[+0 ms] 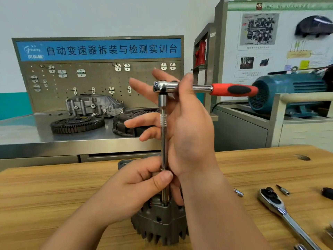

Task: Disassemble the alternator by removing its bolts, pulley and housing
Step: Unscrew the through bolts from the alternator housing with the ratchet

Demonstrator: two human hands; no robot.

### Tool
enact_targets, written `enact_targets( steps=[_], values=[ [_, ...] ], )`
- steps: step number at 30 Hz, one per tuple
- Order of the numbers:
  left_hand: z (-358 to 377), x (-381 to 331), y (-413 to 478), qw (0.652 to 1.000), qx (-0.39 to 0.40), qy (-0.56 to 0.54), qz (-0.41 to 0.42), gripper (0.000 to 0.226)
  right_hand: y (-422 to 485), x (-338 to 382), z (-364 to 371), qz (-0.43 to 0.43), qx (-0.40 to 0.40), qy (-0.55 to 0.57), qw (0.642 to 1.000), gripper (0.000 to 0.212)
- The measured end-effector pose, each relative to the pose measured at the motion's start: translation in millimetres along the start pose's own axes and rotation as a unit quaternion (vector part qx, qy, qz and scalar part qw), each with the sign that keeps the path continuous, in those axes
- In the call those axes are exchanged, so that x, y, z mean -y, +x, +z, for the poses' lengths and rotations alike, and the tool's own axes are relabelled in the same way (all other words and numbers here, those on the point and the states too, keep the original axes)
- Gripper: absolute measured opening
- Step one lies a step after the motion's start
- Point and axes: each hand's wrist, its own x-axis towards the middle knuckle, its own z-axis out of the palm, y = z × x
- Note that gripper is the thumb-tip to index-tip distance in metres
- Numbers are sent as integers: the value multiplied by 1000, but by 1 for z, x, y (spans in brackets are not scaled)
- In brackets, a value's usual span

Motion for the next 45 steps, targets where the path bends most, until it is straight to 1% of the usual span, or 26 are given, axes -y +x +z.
enact_targets(
  steps=[2, 5, 6, 8, 11, 15, 18, 20, 22, 24, 26, 28, 29, 31, 33, 35, 37, 39, 41, 43, 45],
  values=[
    [-1, 1, 1, 1000, -4, 12, 4, 50, -1, 0, 1, -43, -8, -51, 998, 45],
    [0, 0, 1, 1000, -1, 30, 7, 42, -2, 1, 4, -137, -9, -137, 981, 34],
    [0, 0, 1, 1000, -4, 28, 3, 38, -2, 0, 5, -155, -6, -145, 977, 33],
    [1, -1, 1, 999, -14, 33, 4, 37, -3, -1, 7, -162, 4, -140, 977, 33],
    [1, 0, 1, 998, -22, 50, 15, 44, -2, -2, 7, -130, 6, -114, 985, 37],
    [-1, 0, 0, 1000, -5, 18, 2, 50, 0, -1, 2, -66, -16, -25, 997, 39],
    [-1, 0, 0, 1000, 4, -3, -3, 46, 2, 1, -2, 10, -11, 26, 1000, 53],
    [0, 0, 1, 1000, 11, -2, 0, 41, 2, 0, -4, 30, 6, 31, 999, 54],
    [0, 0, 1, 1000, 15, 2, 0, 39, 1, 0, -3, 3, 10, -1, 1000, 46],
    [0, 0, 2, 1000, 11, 4, 2, 41, 0, 0, -1, -59, 1, -68, 996, 37],
    [-1, 1, 1, 1000, 6, 19, 10, 42, -1, 1, 1, -126, -4, -127, 984, 31],
    [-1, 2, 1, 999, -3, 37, 9, 44, -2, 2, 2, -166, -3, -144, 975, 29],
    [-1, 3, 2, 999, -6, 43, 4, 45, -2, 3, 2, -168, 0, -143, 975, 28],
    [-1, 2, 1, 999, -12, 44, -2, 46, -2, 3, 4, -145, 1, -121, 982, 31],
    [0, 0, 1, 999, -12, 34, 2, 37, -1, 3, 3, -94, -5, -70, 993, 36],
    [1, -2, 1, 1000, 5, 19, 9, 30, 0, 3, 1, -33, -5, -9, 999, 41],
    [1, -3, 1, 1000, 11, 1, 7, 36, 2, 3, -1, 22, 4, 34, 999, 54],
    [0, -3, 0, 1000, 8, -7, 5, 44, 1, 2, -2, 32, 3, 30, 999, 56],
    [0, -2, 0, 1000, 2, -4, 8, 47, 1, 0, 0, -1, -3, -7, 1000, 49],
    [0, -1, 1, 1000, 0, 1, 8, 47, 0, 0, 2, -66, -7, -74, 995, 39],
    [1, 0, 1, 1000, -3, 10, 7, 37, -1, 1, 3, -131, -7, -124, 984, 34]
  ],
)
